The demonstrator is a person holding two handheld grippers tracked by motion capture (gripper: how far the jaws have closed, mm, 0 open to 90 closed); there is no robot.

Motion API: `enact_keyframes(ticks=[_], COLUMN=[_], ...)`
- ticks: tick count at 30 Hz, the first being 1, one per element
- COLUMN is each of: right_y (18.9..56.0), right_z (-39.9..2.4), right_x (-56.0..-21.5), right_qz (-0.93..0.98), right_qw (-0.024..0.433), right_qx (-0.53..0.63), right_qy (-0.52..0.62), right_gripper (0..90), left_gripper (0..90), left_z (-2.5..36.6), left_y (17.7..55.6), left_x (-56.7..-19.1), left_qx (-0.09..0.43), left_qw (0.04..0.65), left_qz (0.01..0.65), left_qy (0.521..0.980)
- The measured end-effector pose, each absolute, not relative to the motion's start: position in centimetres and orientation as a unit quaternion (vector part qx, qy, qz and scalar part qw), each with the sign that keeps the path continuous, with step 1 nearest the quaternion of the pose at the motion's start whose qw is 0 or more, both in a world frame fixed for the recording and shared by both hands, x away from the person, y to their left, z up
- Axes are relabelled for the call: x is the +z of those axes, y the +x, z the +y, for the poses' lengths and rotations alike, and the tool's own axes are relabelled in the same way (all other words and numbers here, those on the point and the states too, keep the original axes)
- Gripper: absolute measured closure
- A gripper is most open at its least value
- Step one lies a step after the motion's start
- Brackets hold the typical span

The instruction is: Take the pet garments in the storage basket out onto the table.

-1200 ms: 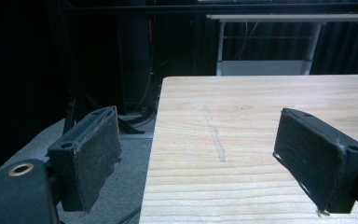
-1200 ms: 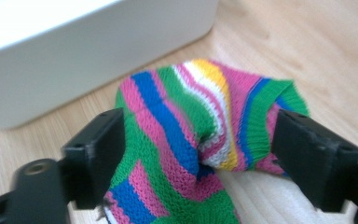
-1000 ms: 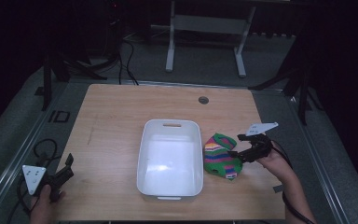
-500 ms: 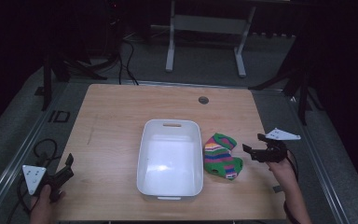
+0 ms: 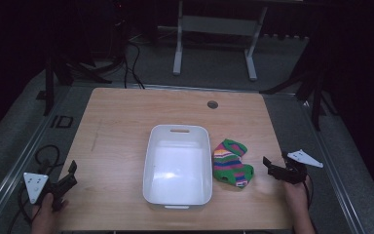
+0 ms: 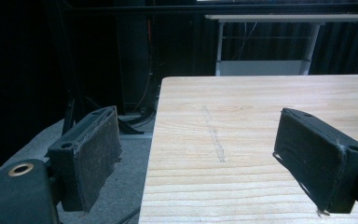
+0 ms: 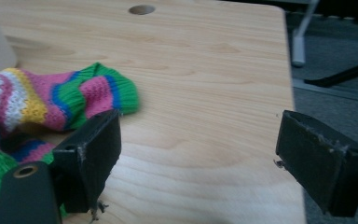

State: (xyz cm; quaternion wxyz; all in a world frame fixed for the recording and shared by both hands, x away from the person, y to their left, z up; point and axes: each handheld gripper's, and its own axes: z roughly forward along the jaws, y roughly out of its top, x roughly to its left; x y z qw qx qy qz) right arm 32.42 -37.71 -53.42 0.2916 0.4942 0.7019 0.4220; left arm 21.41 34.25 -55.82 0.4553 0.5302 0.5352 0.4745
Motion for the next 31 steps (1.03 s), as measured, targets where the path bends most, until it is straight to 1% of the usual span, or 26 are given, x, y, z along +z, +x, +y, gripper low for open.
enact_keyframes(ticks=[9,14,23,31], right_y=[30.0,28.8,26.9,26.7], right_z=[-38.8,-39.3,-39.7,-39.7], right_x=[-54.6,-54.9,-55.0,-55.3], right_qz=[0.666,0.638,0.616,0.624], right_qw=[0.325,0.359,0.381,0.375], right_qx=[0.421,0.412,0.413,0.423], right_qy=[0.523,0.543,0.552,0.54], right_gripper=[13.9,13.7,14.0,14.2], left_gripper=[14.7,14.8,14.8,14.8], left_z=[34.2,34.2,34.2,34.2], left_y=[21.4,21.4,21.4,21.4], left_x=[-55.8,-55.8,-55.8,-55.8], left_qx=[0.475,0.475,0.476,0.476], left_qw=[0.454,0.453,0.453,0.454], left_qz=[0.536,0.535,0.535,0.535], left_qy=[0.53,0.531,0.531,0.531])
